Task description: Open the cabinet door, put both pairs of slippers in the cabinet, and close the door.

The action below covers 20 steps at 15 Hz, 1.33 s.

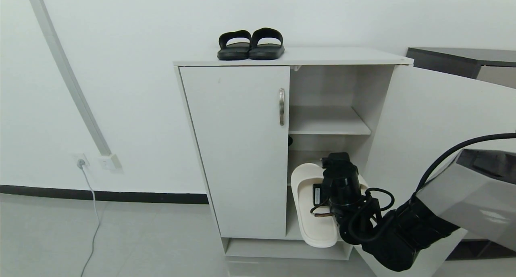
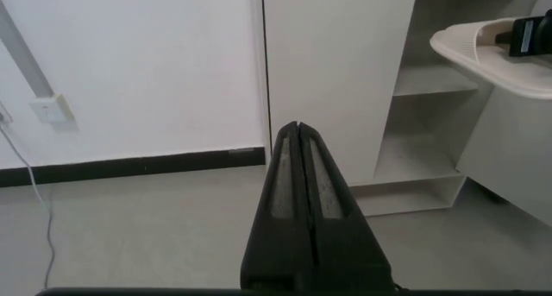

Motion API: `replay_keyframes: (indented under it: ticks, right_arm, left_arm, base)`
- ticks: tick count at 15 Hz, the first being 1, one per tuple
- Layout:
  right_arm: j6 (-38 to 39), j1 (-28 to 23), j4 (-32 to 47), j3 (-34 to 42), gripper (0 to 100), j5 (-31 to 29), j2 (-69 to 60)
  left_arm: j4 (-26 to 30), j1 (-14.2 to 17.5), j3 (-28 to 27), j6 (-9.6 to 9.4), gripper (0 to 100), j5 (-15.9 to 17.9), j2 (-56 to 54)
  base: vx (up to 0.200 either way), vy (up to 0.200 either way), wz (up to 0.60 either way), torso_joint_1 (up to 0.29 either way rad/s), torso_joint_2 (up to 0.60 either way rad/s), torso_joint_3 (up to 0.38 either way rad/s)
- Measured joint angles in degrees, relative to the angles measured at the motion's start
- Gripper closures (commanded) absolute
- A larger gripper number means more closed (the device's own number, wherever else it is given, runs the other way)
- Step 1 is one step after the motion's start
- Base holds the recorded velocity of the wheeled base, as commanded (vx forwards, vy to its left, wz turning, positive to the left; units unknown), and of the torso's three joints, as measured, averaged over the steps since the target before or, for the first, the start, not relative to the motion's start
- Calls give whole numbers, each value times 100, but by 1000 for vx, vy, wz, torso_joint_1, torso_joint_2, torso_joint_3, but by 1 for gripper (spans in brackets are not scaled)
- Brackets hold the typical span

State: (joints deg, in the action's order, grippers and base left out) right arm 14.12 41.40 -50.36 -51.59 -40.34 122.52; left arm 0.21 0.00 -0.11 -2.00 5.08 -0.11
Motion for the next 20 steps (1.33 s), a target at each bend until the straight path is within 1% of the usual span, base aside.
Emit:
replay_keyframes:
  ticks: [6,10,16,20]
  right_arm:
    - [6,11,-227,184,100,-71,17]
    - [5,27,-235,217,100,-71,15]
    - [2,93,-240,236,100,-66,24]
    - [16,247,-282,223,100,-68,163]
  left_arm:
    - [-2,0,0,0,100,2,1]
    - [-2,0,0,-2,100,2,6]
    - [-2,0,4,0,100,0,6]
    - [-7,2,0,-2,100,4,9]
  base:
    - [0,0,0,0,0,0]
    - [0,0,0,0,0,0]
    - [0,-200,0,1,2,2]
    - [0,0,0,0,0,0]
